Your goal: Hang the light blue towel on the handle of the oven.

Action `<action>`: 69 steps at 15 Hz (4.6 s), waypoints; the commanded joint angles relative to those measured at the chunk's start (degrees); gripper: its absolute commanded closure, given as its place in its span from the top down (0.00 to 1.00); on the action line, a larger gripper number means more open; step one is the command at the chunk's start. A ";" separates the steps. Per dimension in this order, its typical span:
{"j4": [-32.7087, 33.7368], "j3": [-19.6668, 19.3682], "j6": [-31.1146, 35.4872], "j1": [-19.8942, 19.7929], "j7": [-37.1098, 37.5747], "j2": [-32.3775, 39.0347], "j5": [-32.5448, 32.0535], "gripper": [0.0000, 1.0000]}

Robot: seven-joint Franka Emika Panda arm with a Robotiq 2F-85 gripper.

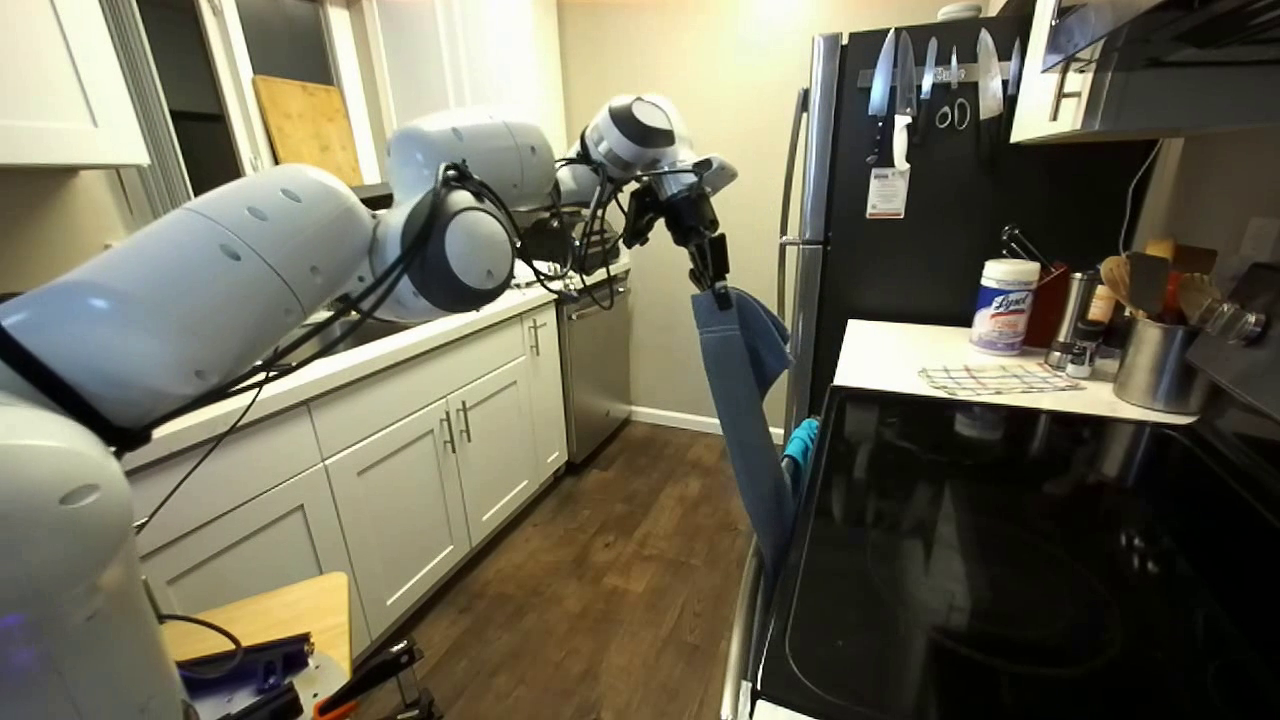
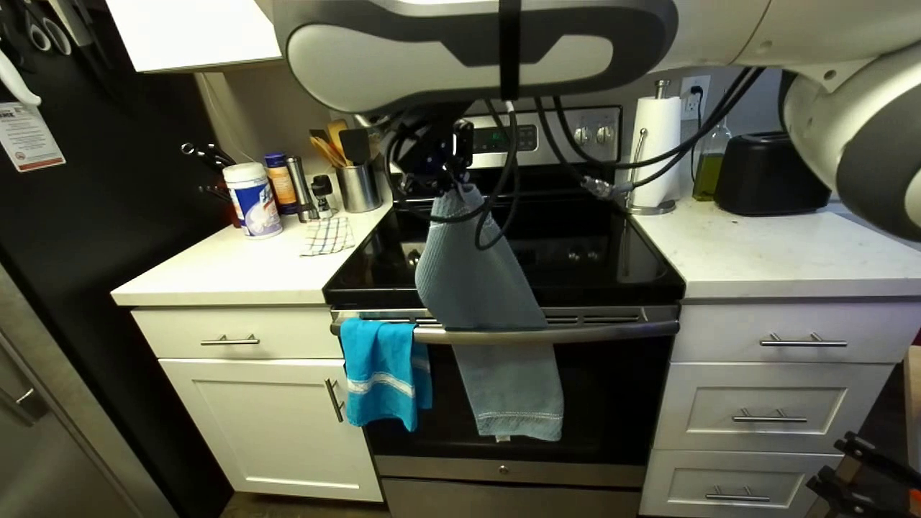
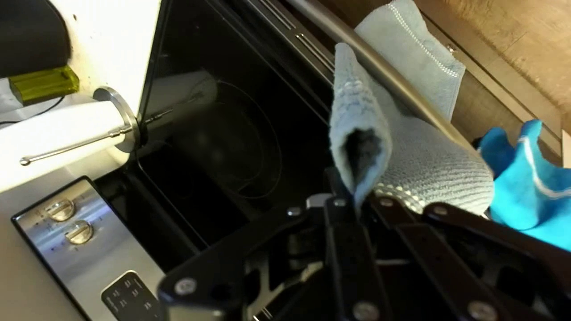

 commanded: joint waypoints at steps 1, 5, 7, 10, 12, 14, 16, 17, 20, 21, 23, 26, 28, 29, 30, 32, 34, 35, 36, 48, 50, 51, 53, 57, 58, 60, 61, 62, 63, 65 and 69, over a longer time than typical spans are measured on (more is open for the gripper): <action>0.00 -0.69 0.76 4.85 -2.97 2.05 -1.65 0.01; -0.28 -0.33 -0.13 9.85 -4.49 6.29 -1.02 0.01; -0.63 0.00 -0.44 11.57 -5.21 8.91 -0.38 0.01; -1.58 0.16 -1.77 13.45 -5.65 13.39 0.12 0.01; 0.86 -0.18 -4.55 13.97 -5.56 18.46 -0.10 0.01; 0.75 -0.22 -6.25 14.22 -5.87 21.42 0.01 0.01; 0.53 -0.23 -7.28 14.25 -6.13 23.68 0.12 0.01; -3.59 0.22 -6.55 14.53 -5.49 22.20 0.10 0.01; -4.10 0.61 -7.95 14.73 -6.69 23.97 -0.56 0.01; -4.51 0.73 -8.18 14.94 -7.50 24.09 -0.74 0.01; -5.20 1.24 -7.68 15.20 -9.34 24.13 -0.89 0.01; -5.82 2.10 -6.12 15.47 -11.70 24.14 -0.66 0.01; -6.04 3.47 -4.55 15.21 -13.73 24.14 0.15 0.01; -6.15 4.24 -3.77 15.23 -14.97 24.14 0.53 0.01; -6.47 4.64 -3.30 15.44 -15.86 24.14 0.55 0.01; -6.97 5.70 -2.48 15.83 -17.67 24.15 0.85 0.01; -7.26 6.30 -2.14 16.87 -19.17 24.16 0.71 0.01; -7.45 6.40 -2.01 17.40 -19.64 24.15 0.53 0.01; -7.56 6.37 -2.14 17.98 -20.04 24.16 0.31 0.01; -9.60 6.53 -1.93 18.65 -18.57 24.17 0.86 0.07; -9.57 6.17 -2.00 18.70 -19.40 24.17 0.24 0.32; -9.57 6.12 -2.28 18.67 -19.09 24.17 0.30 0.36; -9.53 6.16 -2.35 18.56 -18.98 24.17 0.42 0.48; -9.31 6.14 -2.39 18.32 -18.76 24.17 0.52 0.74; -8.98 5.97 -2.48 18.17 -18.44 24.17 0.50 0.80; -8.60 5.65 -2.58 17.91 -17.31 24.17 0.61 0.93; -8.33 5.48 -2.99 17.73 -16.98 24.16 0.71 0.99; -7.99 5.46 -3.52 17.48 -16.65 24.15 0.98 0.99; -7.57 5.49 -4.01 17.17 -16.23 24.14 1.30 1.00; -6.43 5.72 -4.49 16.46 -15.47 24.11 1.91 1.00; -3.43 5.62 -4.84 15.85 -14.84 24.04 2.57 1.00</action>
